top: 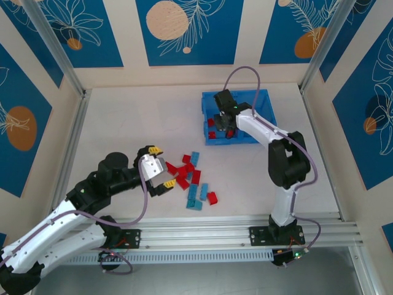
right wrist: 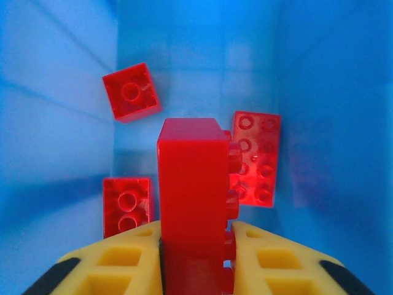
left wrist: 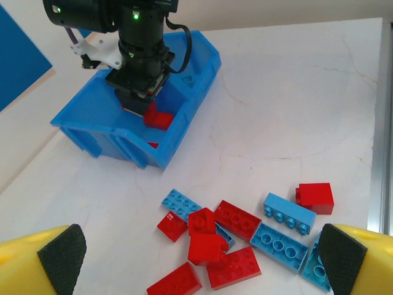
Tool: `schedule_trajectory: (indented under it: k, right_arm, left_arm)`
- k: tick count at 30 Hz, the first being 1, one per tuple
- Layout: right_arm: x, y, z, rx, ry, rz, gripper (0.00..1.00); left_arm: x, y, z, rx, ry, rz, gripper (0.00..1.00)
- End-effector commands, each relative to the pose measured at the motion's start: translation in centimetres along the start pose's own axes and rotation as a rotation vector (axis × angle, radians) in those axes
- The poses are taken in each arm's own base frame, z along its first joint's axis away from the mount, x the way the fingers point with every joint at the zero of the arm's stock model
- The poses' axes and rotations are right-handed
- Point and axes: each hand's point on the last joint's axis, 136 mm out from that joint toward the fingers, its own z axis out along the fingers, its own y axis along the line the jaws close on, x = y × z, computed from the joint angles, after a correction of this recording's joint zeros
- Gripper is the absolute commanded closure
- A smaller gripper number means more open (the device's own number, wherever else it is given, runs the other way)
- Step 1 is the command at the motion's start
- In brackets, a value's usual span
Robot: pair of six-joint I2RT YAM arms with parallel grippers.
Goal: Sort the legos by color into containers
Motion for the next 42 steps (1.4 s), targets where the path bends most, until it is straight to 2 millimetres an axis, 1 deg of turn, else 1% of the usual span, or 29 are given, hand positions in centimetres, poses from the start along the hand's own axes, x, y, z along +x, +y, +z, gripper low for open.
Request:
schedule_trajectory:
  k: [1, 4, 7, 10, 12, 13, 15, 17, 19, 21, 22, 24, 27, 29, 33, 35, 37, 42]
  right_arm:
    - [-1.5, 0.9, -1.2, -0.034, 0.006, 0.067, 0.61]
    - [-2.1, 1.2, -2.3, -0.048, -0.002, 0.078, 0.55]
    - [-2.9, 1.2, -5.1, -0.082, -0.035, 0.089, 0.55]
    - [-3.4, 1.6, -9.8, -0.167, -0.090, 0.106, 0.55]
    - [-3.0, 2.2, -13.6, -0.267, -0.117, 0.113, 0.54]
    - [-2.5, 2.5, -15.5, -0.321, -0.128, 0.115, 0.54]
    - [-0.8, 3.4, -19.1, -0.453, -0.125, 0.118, 0.51]
    - [1.6, 3.8, -21.7, -0.547, -0.103, 0.126, 0.46]
    - [4.3, 3.5, -23.4, -0.604, -0.072, 0.143, 0.42]
    - [7.3, 2.9, -24.6, -0.638, -0.032, 0.160, 0.36]
    - [8.5, 2.6, -24.9, -0.643, -0.011, 0.170, 0.34]
    - [11.0, 2.1, -25.7, -0.659, 0.032, 0.192, 0.29]
    - [13.2, 1.4, -26.2, -0.658, 0.073, 0.210, 0.23]
    - [14.0, 0.5, -26.2, -0.621, 0.080, 0.236, 0.20]
    - [14.8, -0.3, -26.7, -0.599, 0.070, 0.258, 0.17]
    - [15.0, -0.5, -26.9, -0.602, 0.060, 0.260, 0.17]
    - [15.1, -0.8, -26.9, -0.593, 0.053, 0.264, 0.16]
    - [15.4, -0.9, -26.5, -0.581, 0.064, 0.270, 0.16]
  left_arm:
    - [-1.1, 1.3, -0.7, -0.063, -0.019, -0.091, 0.00]
    - [-0.9, 2.0, -0.4, -0.098, 0.001, -0.176, 0.00]
    - [-0.5, 3.0, 0.5, -0.135, 0.062, -0.302, 0.00]
    - [-0.4, 3.4, 2.1, -0.139, 0.121, -0.412, 0.00]
    - [-0.1, 4.1, 3.8, -0.167, 0.168, -0.494, 0.04]
    - [0.3, 4.5, 4.5, -0.185, 0.200, -0.521, 0.06]
    - [1.1, 5.0, 6.4, -0.206, 0.275, -0.549, 0.09]
    - [2.1, 5.7, 8.2, -0.231, 0.357, -0.552, 0.10]
    - [3.6, 6.5, 10.2, -0.252, 0.447, -0.565, 0.10]
    - [5.1, 7.1, 12.2, -0.257, 0.526, -0.591, 0.11]
    - [5.5, 7.2, 13.1, -0.249, 0.550, -0.603, 0.12]
    - [6.8, 7.1, 15.3, -0.218, 0.605, -0.628, 0.13]
    - [8.2, 6.2, 18.4, -0.151, 0.675, -0.657, 0.16]
    - [9.2, 5.5, 20.4, -0.109, 0.716, -0.680, 0.18]
    - [12.0, 4.9, 23.1, -0.097, 0.791, -0.687, 0.22]
    - [13.4, 5.1, 23.9, -0.115, 0.828, -0.671, 0.25]
    - [14.3, 5.2, 24.4, -0.120, 0.854, -0.657, 0.28]
    - [15.7, 4.4, 25.3, -0.082, 0.887, -0.656, 0.37]
